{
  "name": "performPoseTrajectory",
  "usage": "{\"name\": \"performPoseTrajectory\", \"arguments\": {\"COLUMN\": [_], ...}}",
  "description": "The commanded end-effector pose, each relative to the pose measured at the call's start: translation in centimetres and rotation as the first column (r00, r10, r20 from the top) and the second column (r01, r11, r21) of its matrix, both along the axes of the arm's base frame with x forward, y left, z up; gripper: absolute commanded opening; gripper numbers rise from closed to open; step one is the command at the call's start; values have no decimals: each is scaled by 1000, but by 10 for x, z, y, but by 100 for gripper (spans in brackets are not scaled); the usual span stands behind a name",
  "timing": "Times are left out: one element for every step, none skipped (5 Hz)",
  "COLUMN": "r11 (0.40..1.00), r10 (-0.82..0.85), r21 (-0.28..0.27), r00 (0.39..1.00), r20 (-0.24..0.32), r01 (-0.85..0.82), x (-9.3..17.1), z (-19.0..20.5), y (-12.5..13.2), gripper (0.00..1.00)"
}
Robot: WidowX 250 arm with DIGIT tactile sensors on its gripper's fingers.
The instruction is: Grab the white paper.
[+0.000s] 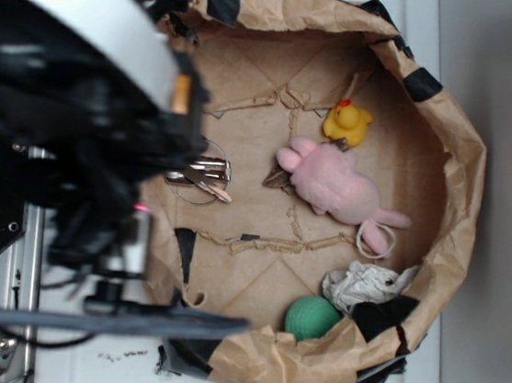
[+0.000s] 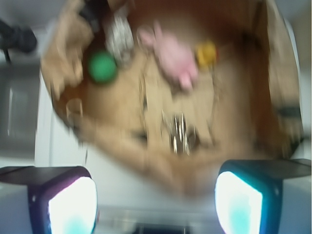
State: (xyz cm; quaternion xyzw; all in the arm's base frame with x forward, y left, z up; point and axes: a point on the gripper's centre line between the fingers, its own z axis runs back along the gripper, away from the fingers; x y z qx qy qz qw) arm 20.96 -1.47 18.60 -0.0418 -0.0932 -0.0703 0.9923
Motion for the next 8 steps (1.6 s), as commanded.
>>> {"name": "performPoseTrajectory", "arguments": {"r11": [993,986,985,976,967,954,948,942], "r10": [-118,-166,-171,-216,-249,-281,-291,-306], "r21": [30,50,44,31,12,-34,-55,-50], "r00": [974,961,961,951,941,926,922,910], "r20": [191,221,218,221,228,251,255,278], "r01": [115,159,166,214,253,298,314,332], "x": [64,84,115,129,131,124,109,105], "z": [-30,-59,-83,-95,-99,-86,-78,-82], "y": [-1,-16,-26,-48,-69,-81,-83,-88], "gripper": [100,100,100,100,100,100,100,100]}}
